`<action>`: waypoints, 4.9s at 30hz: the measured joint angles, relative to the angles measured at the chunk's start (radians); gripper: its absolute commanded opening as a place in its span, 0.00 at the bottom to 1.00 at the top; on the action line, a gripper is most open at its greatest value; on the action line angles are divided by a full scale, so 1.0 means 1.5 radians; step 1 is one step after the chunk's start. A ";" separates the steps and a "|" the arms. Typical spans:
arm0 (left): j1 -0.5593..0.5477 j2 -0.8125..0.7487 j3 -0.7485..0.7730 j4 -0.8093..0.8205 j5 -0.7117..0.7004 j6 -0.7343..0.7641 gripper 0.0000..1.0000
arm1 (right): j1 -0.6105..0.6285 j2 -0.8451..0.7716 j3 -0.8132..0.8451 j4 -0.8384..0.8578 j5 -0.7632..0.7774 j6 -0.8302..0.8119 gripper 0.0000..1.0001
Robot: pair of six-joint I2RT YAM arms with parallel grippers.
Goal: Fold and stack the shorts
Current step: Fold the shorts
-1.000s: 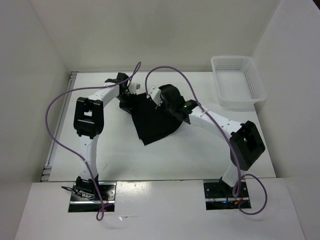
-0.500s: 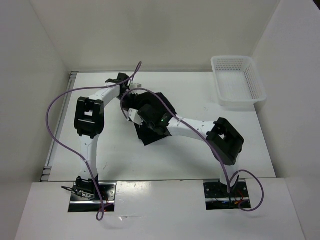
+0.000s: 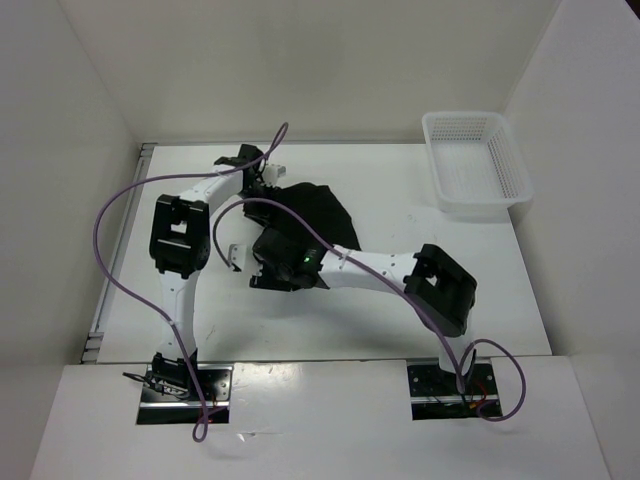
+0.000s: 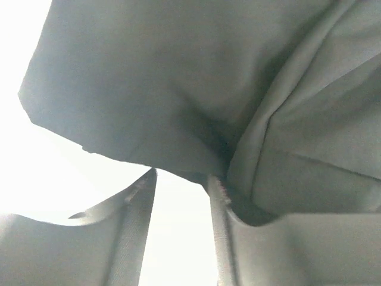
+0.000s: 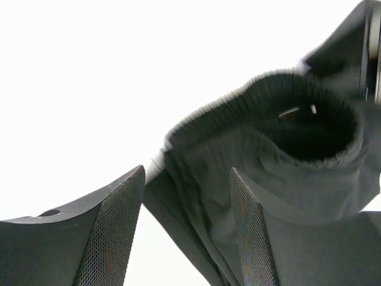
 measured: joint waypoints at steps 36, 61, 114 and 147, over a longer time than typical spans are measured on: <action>-0.048 -0.033 -0.036 -0.023 -0.037 0.002 0.43 | -0.237 -0.112 -0.268 0.071 -0.063 -0.038 0.38; -0.035 -0.064 0.001 0.078 -0.111 0.004 0.83 | -0.182 -0.125 -0.046 0.066 -0.173 0.208 0.46; -0.038 -0.380 -0.205 0.067 -0.058 0.004 0.95 | -0.436 0.004 0.209 0.061 0.024 0.330 1.00; 0.367 -0.758 -0.507 0.135 -0.025 0.004 0.99 | -0.724 -0.652 -0.366 -0.068 -0.108 0.121 1.00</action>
